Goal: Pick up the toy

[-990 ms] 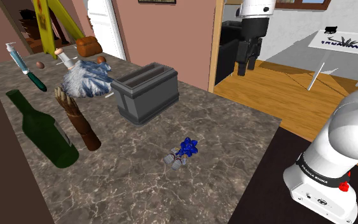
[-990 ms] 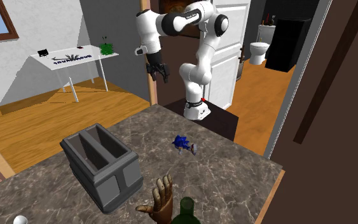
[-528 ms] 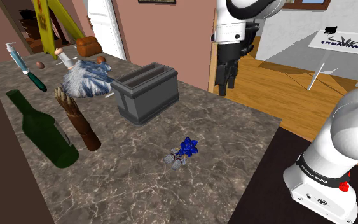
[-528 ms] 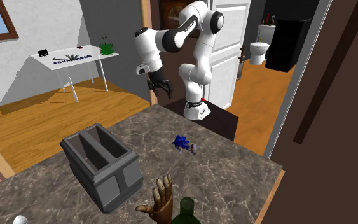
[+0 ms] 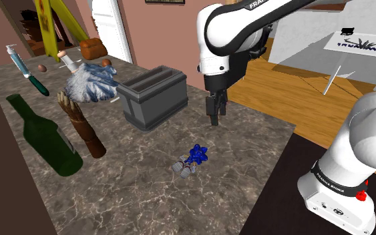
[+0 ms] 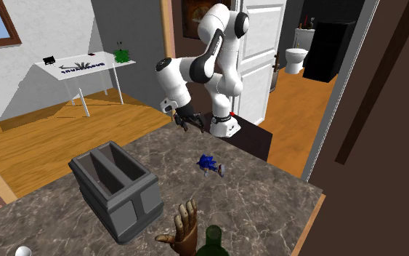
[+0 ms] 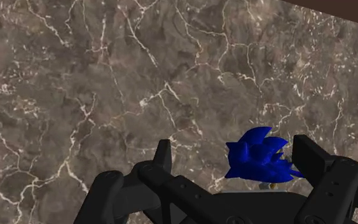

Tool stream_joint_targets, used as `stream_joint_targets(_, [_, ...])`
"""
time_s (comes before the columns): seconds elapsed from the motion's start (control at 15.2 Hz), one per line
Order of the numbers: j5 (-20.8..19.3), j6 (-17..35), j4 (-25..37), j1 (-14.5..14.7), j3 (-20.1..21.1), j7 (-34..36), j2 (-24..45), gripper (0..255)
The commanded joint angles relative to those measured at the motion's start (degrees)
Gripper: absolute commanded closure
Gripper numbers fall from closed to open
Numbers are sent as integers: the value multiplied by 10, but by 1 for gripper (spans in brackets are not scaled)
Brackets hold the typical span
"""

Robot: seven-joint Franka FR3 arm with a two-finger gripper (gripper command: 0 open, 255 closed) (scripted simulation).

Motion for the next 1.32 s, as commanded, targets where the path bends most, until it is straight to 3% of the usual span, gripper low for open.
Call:
stream_joint_targets(0.0, [7, 15, 15, 12, 13, 0, 40, 0])
stream_joint_targets(0.33, [18, 52, 49, 39, 42, -5, 134, 0])
stream_joint_targets(0.99, [18, 112, 35, 44, 46, -14, 183, 0])
stream_joint_targets(1.06, [18, 112, 35, 44, 46, -14, 184, 255])
stream_joint_targets(1.25, [18, 112, 35, 44, 46, -14, 183, 255])
